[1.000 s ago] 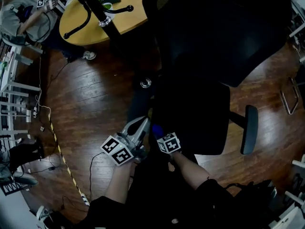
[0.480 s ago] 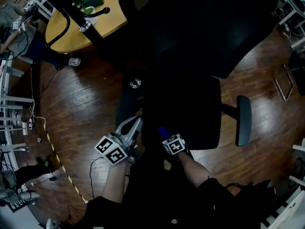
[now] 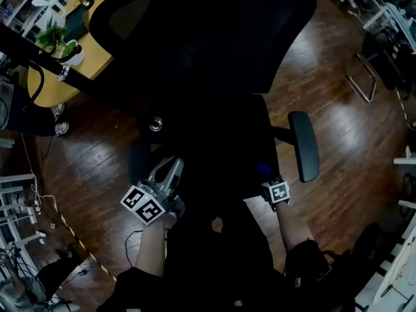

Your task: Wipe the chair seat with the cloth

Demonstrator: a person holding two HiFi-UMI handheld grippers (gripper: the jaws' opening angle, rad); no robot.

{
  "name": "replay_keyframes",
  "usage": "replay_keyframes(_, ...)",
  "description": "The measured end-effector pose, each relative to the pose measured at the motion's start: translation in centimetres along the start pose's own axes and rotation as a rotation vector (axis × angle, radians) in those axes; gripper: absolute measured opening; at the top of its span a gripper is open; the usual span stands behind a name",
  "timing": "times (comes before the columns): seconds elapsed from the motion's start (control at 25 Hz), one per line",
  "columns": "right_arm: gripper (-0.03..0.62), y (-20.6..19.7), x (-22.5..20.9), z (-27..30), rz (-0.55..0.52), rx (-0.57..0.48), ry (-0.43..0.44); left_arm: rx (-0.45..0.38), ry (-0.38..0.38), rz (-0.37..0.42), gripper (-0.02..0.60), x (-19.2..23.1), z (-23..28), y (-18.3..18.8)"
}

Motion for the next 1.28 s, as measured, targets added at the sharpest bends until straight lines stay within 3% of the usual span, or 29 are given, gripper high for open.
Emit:
replay_keyframes(0.16, 0.035, -0.4, -0.4, -0.1, 0.012, -0.006, -0.008, -0.002, -0.002, -0.005, -0.009, -0.6, 1.0, -0.4)
replay_keyframes(0.32, 0.035, 2.6, 1.2, -0.3, -0.026, -0.040, -0.096, -0.032, 0.022, -0.012, -0.009, 0.2, -0.3, -0.2)
replay_keyframes(0.56, 0.035, 17.9, 7.0, 3.0, -0.222, -0.113, 0.029, -0.131, 0.071, -0.075, -0.009, 2.2, -2.9, 0.2)
replay_keyframes(0.64, 0.035, 22.9, 9.3, 4.0, -0.287, -0.109, 0.030, -0.139, 0.071, -0.081, -0.008, 2.5, -3.7, 0.6)
replay_keyframes(0.84, 0.035, 32.2, 15.5, 7.1, -0.361, -0.085, 0.091, -0.163, 0.060, -0.090, -0.008, 2.0, -4.8, 1.3)
replay_keyframes(1.08, 0.035, 35.5, 21.8, 12.0, -0.372, -0.098, 0.125, -0.209, 0.052, -0.138, -0.009, 4.2, -7.3, 1.2)
replay_keyframes(1.28, 0.035, 35.5, 21.2, 11.8, -0.359, -0.179, 0.146, -0.193, 0.047, -0.128, -0.008, 4.7, -7.1, 1.9)
Point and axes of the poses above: the fingertips, and each gripper's own axes: z forward along the fingers, x to its left, y out of its top, the point moved 7 cm from there along -z, backward along the fingers, and after that the axes turned 14 degrees about x, right-handed, at the moved point
